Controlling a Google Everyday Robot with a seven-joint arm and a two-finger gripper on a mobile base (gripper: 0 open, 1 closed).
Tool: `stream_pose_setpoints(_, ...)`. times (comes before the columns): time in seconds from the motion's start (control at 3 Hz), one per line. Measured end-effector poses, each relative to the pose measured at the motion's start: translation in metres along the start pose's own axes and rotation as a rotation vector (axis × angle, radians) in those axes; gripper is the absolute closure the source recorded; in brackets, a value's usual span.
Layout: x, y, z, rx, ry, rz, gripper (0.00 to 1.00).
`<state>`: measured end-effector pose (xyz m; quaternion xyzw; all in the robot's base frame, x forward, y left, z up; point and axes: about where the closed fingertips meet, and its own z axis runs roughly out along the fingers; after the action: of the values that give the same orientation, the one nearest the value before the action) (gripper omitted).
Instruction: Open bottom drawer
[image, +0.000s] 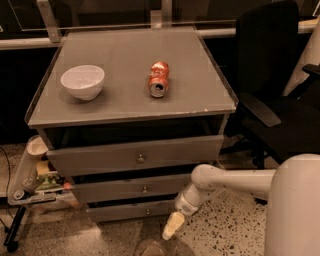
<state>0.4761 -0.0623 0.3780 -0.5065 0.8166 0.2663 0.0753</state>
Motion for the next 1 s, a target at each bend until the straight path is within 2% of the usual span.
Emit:
stream_pose_setpoints(0.33,0.0,0.0,0.0,0.0,0.0,0.0,0.0)
stream_pose_setpoints(0.67,0.0,-0.005,0.007,0.037,0.003,-0.027,0.0)
stream_pose_setpoints(1.0,0.005,-0.033,0.021,0.081,-0.029,-0.011,0.0)
